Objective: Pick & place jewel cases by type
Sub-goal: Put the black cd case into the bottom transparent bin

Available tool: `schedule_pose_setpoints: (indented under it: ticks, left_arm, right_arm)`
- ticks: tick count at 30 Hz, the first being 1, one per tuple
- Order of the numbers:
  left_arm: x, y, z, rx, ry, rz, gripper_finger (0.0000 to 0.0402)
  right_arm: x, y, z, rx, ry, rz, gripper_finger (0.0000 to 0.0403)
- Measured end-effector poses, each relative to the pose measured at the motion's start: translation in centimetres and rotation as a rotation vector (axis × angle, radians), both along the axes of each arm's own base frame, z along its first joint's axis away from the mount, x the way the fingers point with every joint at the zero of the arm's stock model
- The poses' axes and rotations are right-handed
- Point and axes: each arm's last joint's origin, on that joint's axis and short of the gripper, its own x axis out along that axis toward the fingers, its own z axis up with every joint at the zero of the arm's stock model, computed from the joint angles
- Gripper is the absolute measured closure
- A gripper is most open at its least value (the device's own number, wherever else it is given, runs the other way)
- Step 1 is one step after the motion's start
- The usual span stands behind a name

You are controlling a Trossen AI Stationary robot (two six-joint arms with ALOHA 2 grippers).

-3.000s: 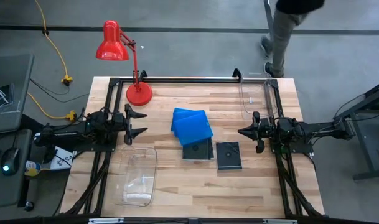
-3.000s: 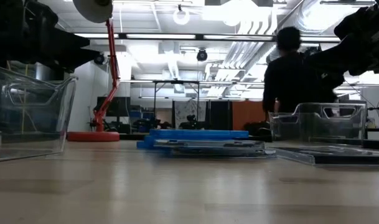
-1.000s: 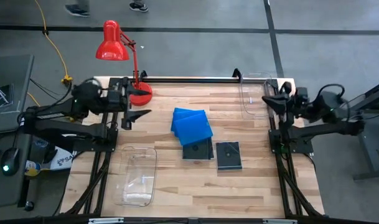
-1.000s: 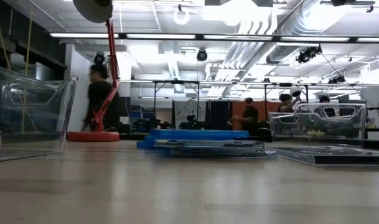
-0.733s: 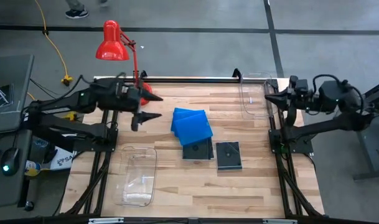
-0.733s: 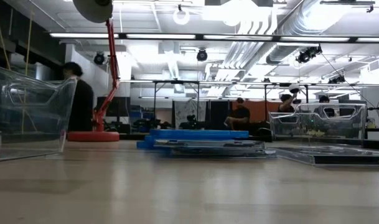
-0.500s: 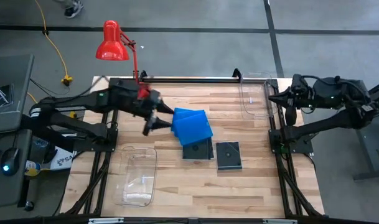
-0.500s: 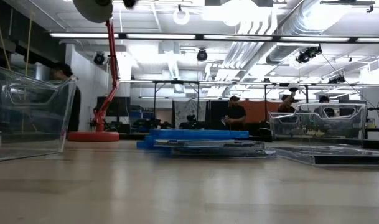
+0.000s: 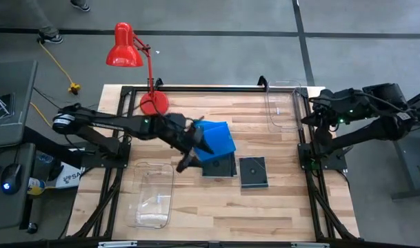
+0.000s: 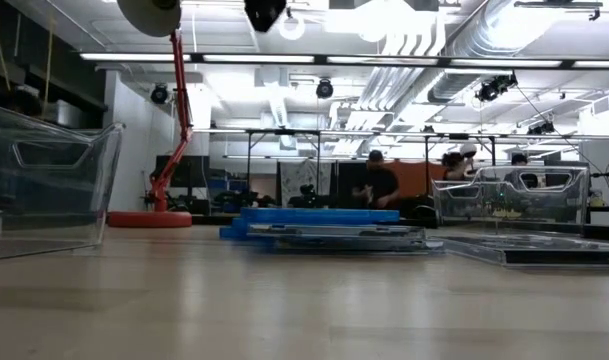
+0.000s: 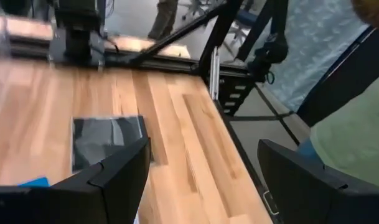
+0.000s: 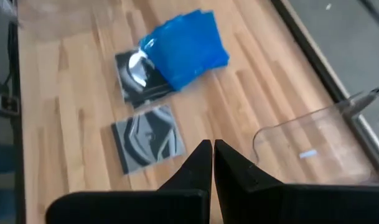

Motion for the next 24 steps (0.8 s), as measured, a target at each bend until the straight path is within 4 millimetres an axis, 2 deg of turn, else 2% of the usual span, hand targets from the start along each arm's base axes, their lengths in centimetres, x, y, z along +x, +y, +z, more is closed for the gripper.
schedule_pose_setpoints:
  ticks: [7, 12, 19, 24]
  left_arm:
    - [1.8, -3.1, -2.8, -0.032, 0.1, 0.016, 0.011]
    - [2.8, -5.3, -4.8, -0.013, 0.154, 0.043, 0.011]
    - [3.5, -6.9, -6.8, 0.048, 0.187, 0.182, 0.011]
    - [3.3, -7.4, -6.9, -0.055, 0.213, 0.378, 0.011]
  right_arm:
    - [0.6, 0.3, -1.5, 0.081, 0.065, 0.04, 0.0402]
    - [1.6, 0.6, -3.4, 0.182, 0.156, 0.042, 0.0402]
    - [3.1, 1.1, -8.0, 0.32, 0.339, -0.076, 0.0402]
    - [4.2, 1.7, -11.9, 0.391, 0.419, -0.202, 0.0402]
